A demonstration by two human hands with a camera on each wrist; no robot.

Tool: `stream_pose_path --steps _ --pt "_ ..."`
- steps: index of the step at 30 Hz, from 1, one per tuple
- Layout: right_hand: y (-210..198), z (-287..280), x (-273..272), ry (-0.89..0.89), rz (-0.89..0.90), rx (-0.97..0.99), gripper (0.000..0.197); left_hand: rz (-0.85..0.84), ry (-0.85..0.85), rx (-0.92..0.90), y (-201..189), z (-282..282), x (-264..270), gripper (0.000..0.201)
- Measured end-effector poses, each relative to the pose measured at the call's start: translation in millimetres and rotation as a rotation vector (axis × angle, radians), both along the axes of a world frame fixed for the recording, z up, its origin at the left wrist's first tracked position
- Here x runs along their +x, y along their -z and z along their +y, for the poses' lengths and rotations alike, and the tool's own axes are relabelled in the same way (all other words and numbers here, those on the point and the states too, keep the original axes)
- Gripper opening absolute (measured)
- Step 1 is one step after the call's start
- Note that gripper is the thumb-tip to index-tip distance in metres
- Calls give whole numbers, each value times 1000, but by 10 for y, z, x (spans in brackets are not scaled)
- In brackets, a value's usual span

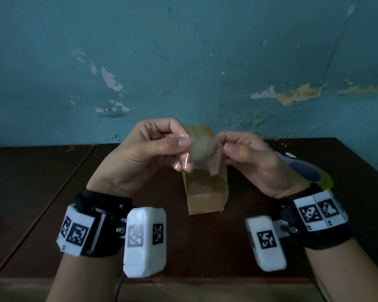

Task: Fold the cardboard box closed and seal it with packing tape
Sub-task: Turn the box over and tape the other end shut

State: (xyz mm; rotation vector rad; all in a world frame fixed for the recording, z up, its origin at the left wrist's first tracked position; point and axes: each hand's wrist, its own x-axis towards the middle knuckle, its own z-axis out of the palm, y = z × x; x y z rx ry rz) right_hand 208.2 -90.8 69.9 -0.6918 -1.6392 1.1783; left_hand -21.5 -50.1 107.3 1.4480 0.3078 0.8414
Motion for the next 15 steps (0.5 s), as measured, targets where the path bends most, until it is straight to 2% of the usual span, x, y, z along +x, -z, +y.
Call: stream_pose_path --steps 3,8,15 --pt "-23 24 105 -20 -24 -31 23 16 -78 13 -16 34 -96 12" --pt "32 104 150 -36 70 -85 13 48 -147 4 26 99 -166 9" --pt "-41 106 219 30 -60 -118 16 72 -215 -33 80 145 -211 8"
